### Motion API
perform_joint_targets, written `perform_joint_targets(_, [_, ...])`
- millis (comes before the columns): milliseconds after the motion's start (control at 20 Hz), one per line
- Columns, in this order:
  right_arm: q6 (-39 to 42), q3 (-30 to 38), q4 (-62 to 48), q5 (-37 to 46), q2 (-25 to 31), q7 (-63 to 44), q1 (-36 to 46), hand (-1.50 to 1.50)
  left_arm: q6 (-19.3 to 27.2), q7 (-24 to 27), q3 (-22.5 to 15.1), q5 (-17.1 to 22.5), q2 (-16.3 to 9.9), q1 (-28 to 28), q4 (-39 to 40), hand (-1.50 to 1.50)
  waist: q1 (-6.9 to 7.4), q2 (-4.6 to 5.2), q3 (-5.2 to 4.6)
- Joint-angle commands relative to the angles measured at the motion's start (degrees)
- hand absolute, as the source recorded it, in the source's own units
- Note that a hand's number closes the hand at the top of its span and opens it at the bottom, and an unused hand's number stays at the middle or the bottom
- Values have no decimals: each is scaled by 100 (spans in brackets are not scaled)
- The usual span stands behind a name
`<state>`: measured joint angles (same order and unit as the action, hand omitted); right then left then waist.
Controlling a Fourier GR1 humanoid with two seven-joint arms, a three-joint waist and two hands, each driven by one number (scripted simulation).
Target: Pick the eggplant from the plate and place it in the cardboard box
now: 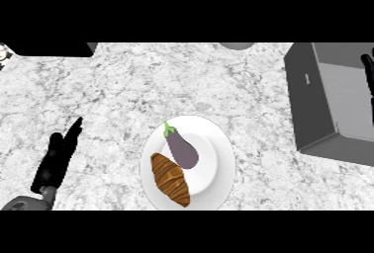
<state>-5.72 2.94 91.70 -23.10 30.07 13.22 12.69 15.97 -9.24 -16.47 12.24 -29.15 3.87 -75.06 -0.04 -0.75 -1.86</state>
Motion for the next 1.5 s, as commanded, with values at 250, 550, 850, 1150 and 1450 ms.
perform_joint_targets(250, [539,-2410,-465,1415,476,-2572,1002,150,285,454,200,44,466,663,-432,0,939,243,36])
perform_joint_targets(550, [790,-3522,-601,3115,751,-4448,2081,-150,451,352,221,130,840,845,-163,0,633,153,108])
perform_joint_targets(850, [2231,-4224,-1086,3165,-206,-6230,3867,-150,524,628,389,170,968,723,50,0,480,123,144])
perform_joint_targets(1150, [3326,-4013,-2553,2429,-1485,-7701,5330,-150,444,674,449,170,941,721,93,0,413,121,160])
perform_joint_targets(1450, [3908,-4093,-3906,1906,-2359,-8013,6169,-150,600,1188,366,-4,1282,515,487,0,345,142,155])
